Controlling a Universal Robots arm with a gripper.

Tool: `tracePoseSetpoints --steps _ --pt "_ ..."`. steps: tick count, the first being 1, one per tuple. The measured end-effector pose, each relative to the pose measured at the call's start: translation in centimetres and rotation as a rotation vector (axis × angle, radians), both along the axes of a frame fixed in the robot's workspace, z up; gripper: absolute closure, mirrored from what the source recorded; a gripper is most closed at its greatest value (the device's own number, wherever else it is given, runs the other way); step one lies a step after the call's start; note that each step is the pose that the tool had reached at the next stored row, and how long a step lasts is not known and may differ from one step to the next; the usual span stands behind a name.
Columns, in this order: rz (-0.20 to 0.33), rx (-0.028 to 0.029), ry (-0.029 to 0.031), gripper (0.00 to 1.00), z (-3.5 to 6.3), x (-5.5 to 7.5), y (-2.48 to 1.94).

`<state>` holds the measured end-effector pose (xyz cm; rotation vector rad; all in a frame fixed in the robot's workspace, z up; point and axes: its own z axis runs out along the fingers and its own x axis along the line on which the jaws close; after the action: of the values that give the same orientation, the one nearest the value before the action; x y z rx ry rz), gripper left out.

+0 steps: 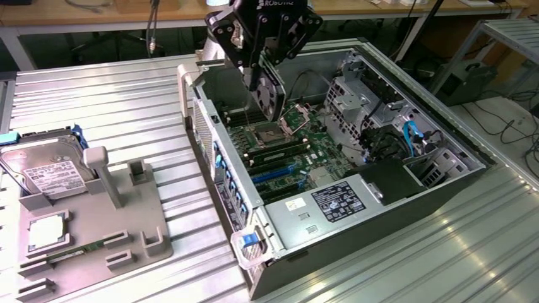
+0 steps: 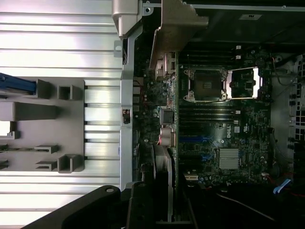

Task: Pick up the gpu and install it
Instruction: 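Pick up the gpu and move the gpu toward the slot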

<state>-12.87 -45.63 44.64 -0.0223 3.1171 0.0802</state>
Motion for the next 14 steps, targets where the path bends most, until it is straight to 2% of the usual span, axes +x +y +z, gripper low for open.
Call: tracePoseSetpoints --steps 14 --pt "0.002 0.0000 0.0000 0.72 0.00 1.8 0.01"
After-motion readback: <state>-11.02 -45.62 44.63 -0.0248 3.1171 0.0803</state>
